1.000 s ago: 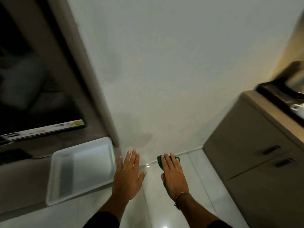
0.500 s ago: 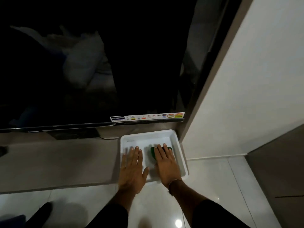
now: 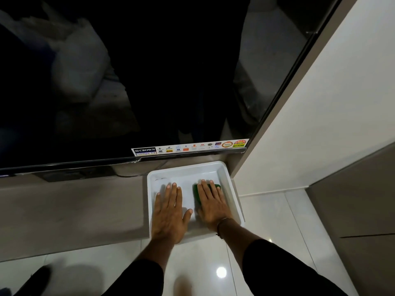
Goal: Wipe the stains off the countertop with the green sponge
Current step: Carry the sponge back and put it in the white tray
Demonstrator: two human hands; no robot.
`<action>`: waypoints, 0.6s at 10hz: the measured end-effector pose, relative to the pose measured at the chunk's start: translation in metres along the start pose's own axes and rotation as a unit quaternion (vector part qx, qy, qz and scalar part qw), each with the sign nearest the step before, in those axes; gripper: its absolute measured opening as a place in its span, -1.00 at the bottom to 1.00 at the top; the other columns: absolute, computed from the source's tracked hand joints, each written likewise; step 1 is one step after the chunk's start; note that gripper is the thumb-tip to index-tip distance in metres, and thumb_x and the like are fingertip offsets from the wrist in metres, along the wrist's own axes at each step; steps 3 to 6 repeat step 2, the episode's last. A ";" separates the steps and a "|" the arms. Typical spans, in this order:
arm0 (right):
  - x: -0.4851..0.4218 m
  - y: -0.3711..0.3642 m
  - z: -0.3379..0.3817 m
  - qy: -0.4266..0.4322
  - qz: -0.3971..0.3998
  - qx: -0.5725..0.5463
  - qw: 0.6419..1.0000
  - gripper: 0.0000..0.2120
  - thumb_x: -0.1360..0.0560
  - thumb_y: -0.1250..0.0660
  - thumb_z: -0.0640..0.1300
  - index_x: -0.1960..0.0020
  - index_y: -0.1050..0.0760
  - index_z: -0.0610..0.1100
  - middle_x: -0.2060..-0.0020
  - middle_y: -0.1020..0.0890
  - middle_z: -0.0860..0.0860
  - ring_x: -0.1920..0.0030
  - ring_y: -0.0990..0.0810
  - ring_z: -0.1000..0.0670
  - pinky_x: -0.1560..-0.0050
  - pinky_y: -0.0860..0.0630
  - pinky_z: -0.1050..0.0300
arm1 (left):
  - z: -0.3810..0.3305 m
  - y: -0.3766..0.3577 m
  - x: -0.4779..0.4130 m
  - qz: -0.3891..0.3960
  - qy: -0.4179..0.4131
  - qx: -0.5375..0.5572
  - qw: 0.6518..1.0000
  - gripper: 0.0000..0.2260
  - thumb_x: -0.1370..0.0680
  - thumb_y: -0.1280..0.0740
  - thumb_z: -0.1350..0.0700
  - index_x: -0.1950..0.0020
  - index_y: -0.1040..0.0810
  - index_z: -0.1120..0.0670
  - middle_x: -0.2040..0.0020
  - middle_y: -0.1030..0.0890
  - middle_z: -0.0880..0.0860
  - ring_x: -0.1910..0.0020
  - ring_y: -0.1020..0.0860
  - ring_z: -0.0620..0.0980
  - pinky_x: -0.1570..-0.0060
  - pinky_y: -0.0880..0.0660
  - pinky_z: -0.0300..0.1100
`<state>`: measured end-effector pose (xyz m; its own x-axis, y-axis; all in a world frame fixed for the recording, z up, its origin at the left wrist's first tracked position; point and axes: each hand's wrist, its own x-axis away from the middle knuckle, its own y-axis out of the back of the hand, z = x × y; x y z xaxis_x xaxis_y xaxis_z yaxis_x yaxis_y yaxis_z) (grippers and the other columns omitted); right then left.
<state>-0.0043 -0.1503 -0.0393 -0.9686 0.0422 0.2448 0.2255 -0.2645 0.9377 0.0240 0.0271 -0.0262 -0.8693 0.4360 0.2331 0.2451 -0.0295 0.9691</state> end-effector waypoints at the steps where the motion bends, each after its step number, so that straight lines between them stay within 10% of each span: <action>1: 0.000 0.013 0.000 0.006 0.011 -0.009 1.000 -0.20 -0.64 -0.12 0.18 -0.66 0.24 -0.08 -0.67 0.15 -0.07 -0.64 0.24 -0.17 -0.58 0.25 -0.13 | -0.003 0.010 -0.001 0.003 -0.010 -0.010 1.000 -0.25 -0.69 0.03 -0.30 -0.69 0.18 0.13 -0.71 0.20 0.20 -0.67 0.27 0.23 -0.66 0.07 0.23; 6: 0.009 0.018 0.002 0.006 -0.008 -0.030 0.999 -0.17 -0.60 -0.04 0.29 -0.66 0.23 -0.08 -0.67 0.15 -0.06 -0.64 0.24 -0.16 -0.60 0.24 -0.16 | -0.007 0.017 0.001 -0.007 -0.012 -0.022 1.000 -0.26 -0.67 0.13 -0.32 -0.70 0.15 0.12 -0.71 0.18 0.18 -0.67 0.26 0.22 -0.66 0.10 0.24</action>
